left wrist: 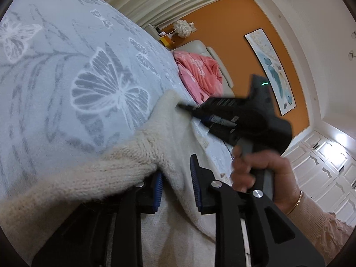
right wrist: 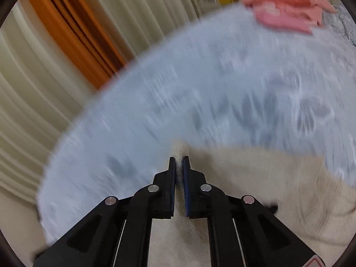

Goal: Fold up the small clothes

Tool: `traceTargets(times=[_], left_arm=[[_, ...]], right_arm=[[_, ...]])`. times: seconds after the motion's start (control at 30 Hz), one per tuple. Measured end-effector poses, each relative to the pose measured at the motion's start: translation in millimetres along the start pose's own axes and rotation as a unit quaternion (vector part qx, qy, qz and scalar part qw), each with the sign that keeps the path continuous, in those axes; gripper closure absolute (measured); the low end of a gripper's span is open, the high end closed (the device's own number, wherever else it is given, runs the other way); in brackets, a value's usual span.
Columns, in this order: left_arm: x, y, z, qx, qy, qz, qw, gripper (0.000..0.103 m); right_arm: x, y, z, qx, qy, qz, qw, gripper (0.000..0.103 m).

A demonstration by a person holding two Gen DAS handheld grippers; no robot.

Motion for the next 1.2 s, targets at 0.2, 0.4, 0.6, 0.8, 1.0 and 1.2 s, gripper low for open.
traceTargets(times=[0.2, 0.4, 0.6, 0.8, 1.0, 1.2], left_arm=[[-1.1, -1.7, -4.4, -0.005, 0.004, 0.0, 1.0, 0.077], [0.3, -1.0, -6.9, -0.005, 0.004, 0.001, 1.0, 0.077], [1.0, 1.1, -8.0, -0.002, 0.005, 0.003, 1.0, 0.077], [0.9, 5.6, -10.4, 0.005, 0.009, 0.008, 0.9999, 0.077], [2.8, 11.1, -10.1, 0.016, 0.011, 0.014, 0.9997, 0.077], [4.1, 16.5, -12.6, 0.023, 0.013, 0.019, 0.9995, 0.078]], right_arm=[[-15.4, 67.9, -16.9, -0.071, -0.045, 0.072, 0.994, 0.102], [-13.1, -40.6, -12.6, -0.011, 0.019, -0.06, 0.998, 0.095], [-126.2, -140.9, -99.8, -0.098, 0.096, -0.073, 0.988, 0.095], [-212.0, -239.6, -238.4, -0.237, 0.282, -0.123, 0.922, 0.093], [-230.7, -242.7, -245.5, -0.238, 0.255, -0.094, 0.933, 0.098], [-255.7, -300.4, -241.8, -0.19, 0.303, -0.155, 0.921, 0.088]])
Point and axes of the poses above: each gripper's, at about its wrist camera, not at the fingertips, and y roughly the way its jaws point, z to its left, x to its top, the point moved 4 cm from there along y, roughly the way its jaws point, and after that the axes turned 4 degrees about y, right-handed, at the moved point
